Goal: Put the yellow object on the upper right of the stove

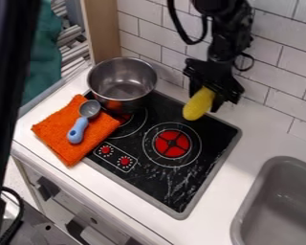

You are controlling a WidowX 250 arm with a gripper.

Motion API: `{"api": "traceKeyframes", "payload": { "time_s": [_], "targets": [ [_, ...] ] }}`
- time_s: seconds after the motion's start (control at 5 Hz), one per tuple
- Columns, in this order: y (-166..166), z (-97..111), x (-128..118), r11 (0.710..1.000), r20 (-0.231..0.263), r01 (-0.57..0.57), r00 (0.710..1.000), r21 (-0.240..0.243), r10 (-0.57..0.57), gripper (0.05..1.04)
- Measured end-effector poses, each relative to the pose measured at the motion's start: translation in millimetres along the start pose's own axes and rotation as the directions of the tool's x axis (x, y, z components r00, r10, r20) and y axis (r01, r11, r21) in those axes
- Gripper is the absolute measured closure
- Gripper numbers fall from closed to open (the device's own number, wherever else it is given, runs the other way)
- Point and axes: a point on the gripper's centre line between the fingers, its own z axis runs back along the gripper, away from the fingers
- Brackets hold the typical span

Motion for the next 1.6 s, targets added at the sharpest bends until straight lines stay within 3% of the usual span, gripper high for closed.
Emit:
{"api": "traceKeyframes", "payload": {
  "time_s": [0.4, 0.6, 0.8, 1.2, 1.6],
  "targets": [
    [-13.7, -7.5, -8.2, 1.000, -0.046, -0.002, 0.999, -0.023, 0.001, 0.487],
    [-14.6, -13.2, -21.1, 1.000, -0.078, -0.013, 0.997, -0.028, 0.011, 0.401],
    [-16.8, -13.1, -21.5, 0.998, -0.082, 0.016, 0.996, -0.062, -0.021, 0.125],
    [-14.6, -3.3, -14.2, 0.996, -0.037, 0.060, 0.997, -0.067, -0.063, 0.083],
    [-4.3, 47.5, -10.3, 0.995, 0.074, 0.052, 0.996, -0.087, -0.046, 0.083]
  ]
}}
